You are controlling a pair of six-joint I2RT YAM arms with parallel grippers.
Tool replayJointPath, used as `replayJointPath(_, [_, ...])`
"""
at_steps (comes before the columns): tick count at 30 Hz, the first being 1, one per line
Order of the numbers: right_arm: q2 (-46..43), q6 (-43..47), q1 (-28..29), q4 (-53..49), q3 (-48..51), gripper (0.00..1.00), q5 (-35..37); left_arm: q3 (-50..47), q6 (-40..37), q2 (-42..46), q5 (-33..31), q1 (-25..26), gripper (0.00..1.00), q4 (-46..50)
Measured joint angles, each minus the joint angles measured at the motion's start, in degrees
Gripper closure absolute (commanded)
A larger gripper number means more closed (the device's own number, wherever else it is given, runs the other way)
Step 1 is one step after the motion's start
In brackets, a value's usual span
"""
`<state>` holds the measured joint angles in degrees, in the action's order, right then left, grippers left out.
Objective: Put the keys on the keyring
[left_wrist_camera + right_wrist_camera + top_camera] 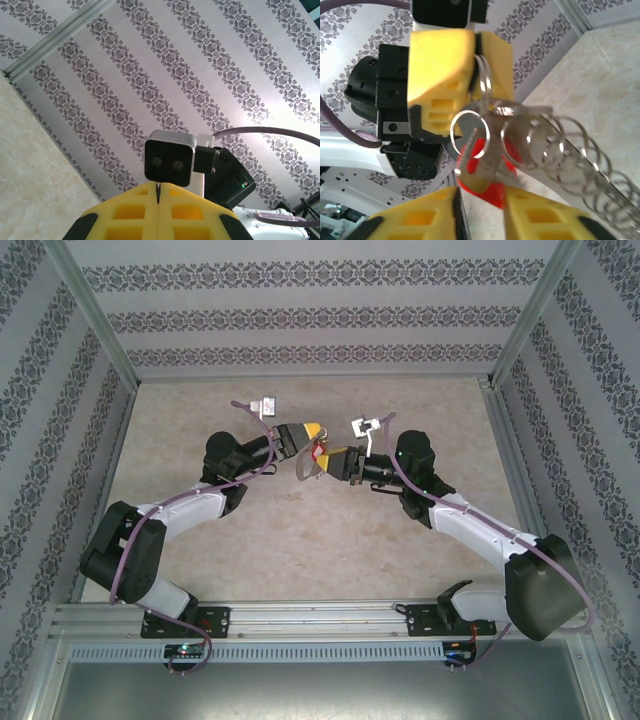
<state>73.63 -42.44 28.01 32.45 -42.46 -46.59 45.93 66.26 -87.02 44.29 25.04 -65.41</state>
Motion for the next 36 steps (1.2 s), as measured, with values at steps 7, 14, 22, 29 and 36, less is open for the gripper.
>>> replayJointPath(7, [-5.8,-0.4,-5.7,-1.3,3.2,0.62,2.2,0.0,0.0,0.2,-0.1,0.0,1.00,0.0])
replayJointPath(14, [-9.7,-2.2,-8.0,-1.1,5.1,0.61,8.4,-0.1,0.0,0.2,-0.5,0.0,1.00,0.0])
replayJointPath(22, [-7.0,-2.9,-6.0,0.1,2.0,0.62,12.5,-0.1,0.0,0.2,-0.5,0.0,1.00,0.0])
replayJointPath(29, [-2.6,-4.0,-2.2,2.6,-0.9,0.64,13.2,-0.4,0.0,0.2,-0.9,0.0,1.00,-0.2])
replayJointPath(36, [-1.2,-4.9,-1.1,4.5,-0.9,0.66,13.8,-0.6,0.0,0.2,-0.9,0.0,1.00,-0.2])
